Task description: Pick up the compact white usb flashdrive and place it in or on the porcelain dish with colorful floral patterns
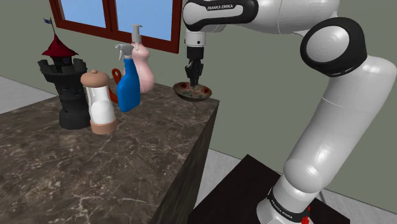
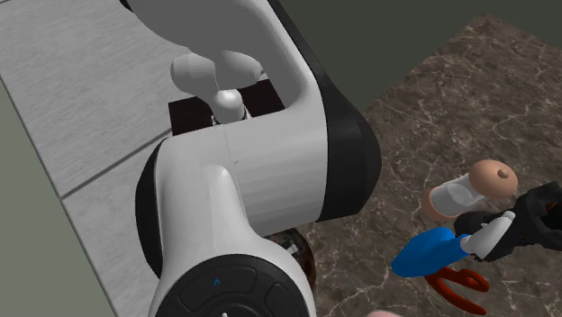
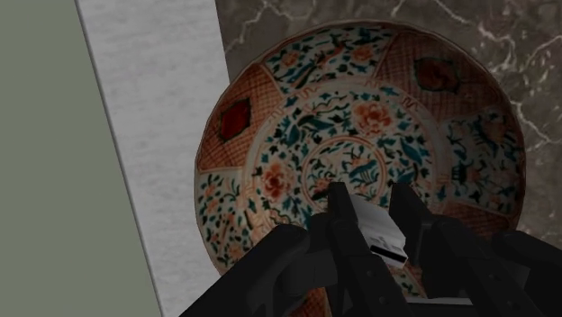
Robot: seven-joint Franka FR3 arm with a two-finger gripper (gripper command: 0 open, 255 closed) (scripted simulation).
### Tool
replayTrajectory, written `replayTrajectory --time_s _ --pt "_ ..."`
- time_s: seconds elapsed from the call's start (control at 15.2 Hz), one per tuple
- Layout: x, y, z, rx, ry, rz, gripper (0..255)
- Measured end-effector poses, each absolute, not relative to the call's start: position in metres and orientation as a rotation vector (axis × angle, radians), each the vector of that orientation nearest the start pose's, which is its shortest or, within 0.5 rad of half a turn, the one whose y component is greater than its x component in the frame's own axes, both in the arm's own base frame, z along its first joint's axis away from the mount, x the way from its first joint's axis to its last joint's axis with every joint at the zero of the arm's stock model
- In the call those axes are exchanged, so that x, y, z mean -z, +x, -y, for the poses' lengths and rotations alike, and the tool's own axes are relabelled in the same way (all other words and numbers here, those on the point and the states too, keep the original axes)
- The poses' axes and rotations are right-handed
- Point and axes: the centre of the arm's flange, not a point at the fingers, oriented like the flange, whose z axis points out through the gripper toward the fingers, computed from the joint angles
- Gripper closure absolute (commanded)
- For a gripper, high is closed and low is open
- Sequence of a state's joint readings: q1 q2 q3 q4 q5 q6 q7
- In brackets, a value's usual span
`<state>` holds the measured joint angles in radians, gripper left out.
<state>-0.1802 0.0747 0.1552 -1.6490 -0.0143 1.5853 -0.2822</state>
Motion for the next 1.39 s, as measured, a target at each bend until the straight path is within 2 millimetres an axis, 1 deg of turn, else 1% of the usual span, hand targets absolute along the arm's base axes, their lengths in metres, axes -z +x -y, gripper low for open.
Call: replayTrajectory --time_s 0.13,0.46,0.53,0.92,1.06,1.19,1.25,1.39 --pt "-0.541 0.57 0.018 -0.213 -3.09 0.402 255" --pt "-0.539 0.569 0.017 -0.212 -3.09 0.402 255" --pt "-0.539 0.569 0.017 -0.212 -3.09 0.402 0" --pt "-0.539 0.569 0.017 -0.212 -3.09 0.402 0" --pt "-0.555 0.572 0.017 -0.211 -3.09 0.402 0" --pt "-0.576 0.573 0.016 -0.21 -3.091 0.402 0" --pt "-0.582 0.574 0.016 -0.21 -3.09 0.402 0" --pt "-0.587 0.576 0.018 -0.211 -3.09 0.402 0"
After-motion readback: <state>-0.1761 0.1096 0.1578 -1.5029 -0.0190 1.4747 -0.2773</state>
